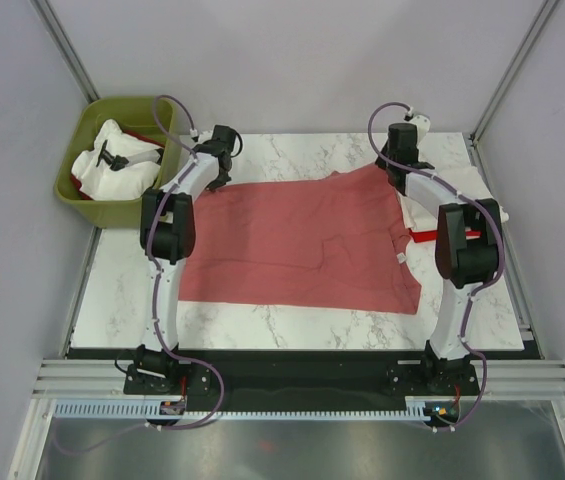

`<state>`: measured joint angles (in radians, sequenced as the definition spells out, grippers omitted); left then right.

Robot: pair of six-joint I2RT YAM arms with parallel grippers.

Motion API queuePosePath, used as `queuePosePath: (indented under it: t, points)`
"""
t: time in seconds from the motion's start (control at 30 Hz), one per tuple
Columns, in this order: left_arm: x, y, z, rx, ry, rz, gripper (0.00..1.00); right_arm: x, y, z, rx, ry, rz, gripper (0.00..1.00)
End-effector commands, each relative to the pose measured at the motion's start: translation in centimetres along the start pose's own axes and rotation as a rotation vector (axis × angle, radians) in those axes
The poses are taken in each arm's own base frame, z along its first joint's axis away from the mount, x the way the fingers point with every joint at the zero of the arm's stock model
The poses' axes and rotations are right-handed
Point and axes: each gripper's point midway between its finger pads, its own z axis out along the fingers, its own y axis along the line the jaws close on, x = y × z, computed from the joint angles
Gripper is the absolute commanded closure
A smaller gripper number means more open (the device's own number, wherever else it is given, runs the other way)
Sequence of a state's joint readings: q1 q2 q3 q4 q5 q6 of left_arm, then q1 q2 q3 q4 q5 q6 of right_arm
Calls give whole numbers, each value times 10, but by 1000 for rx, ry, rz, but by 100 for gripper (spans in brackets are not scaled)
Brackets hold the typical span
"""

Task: Fold and stack the t-shirts
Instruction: Fold the tshirt

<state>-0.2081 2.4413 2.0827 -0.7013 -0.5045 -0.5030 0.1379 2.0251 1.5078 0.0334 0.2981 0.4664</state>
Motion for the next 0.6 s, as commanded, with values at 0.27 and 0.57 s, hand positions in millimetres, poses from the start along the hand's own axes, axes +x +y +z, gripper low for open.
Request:
queuePosePath:
  t: [0.27,0.57]
  points:
    - [-28,29,-46,-71,-109,-1,98,-23,-13,-37,8,-52,13,100]
    - [-20,43,-65,-100,-131,-18,98,-20,-18,-60,-9,-47,29,100]
